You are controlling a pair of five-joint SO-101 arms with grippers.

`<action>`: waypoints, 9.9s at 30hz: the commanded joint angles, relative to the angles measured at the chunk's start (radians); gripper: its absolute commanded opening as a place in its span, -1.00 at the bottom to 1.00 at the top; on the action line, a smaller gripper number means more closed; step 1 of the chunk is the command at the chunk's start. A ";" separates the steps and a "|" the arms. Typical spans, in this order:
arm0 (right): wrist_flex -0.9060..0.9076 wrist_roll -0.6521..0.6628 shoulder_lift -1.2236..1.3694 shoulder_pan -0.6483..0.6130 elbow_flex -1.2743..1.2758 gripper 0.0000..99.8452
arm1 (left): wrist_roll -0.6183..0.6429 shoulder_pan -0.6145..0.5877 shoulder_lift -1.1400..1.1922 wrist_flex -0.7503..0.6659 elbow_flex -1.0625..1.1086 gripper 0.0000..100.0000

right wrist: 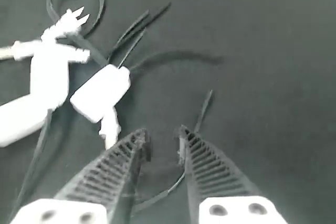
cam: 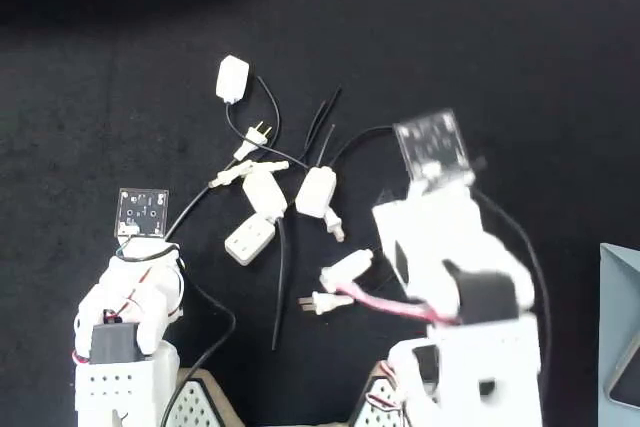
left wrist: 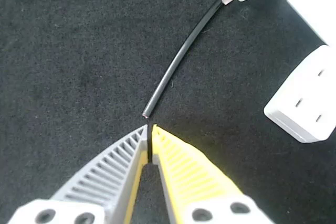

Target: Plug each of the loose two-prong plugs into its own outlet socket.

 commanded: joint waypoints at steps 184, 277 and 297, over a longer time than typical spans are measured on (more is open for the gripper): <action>0.064 0.261 0.963 0.301 -0.214 -0.77 | 0.002 -0.065 -0.003 0.058 0.018 -0.94; 0.244 0.100 1.208 0.069 -0.335 -0.78 | 0.002 -0.065 -0.003 0.060 0.018 -0.94; 0.238 0.100 1.216 0.061 -0.286 -0.82 | 0.002 -0.065 -0.003 0.060 0.018 -0.94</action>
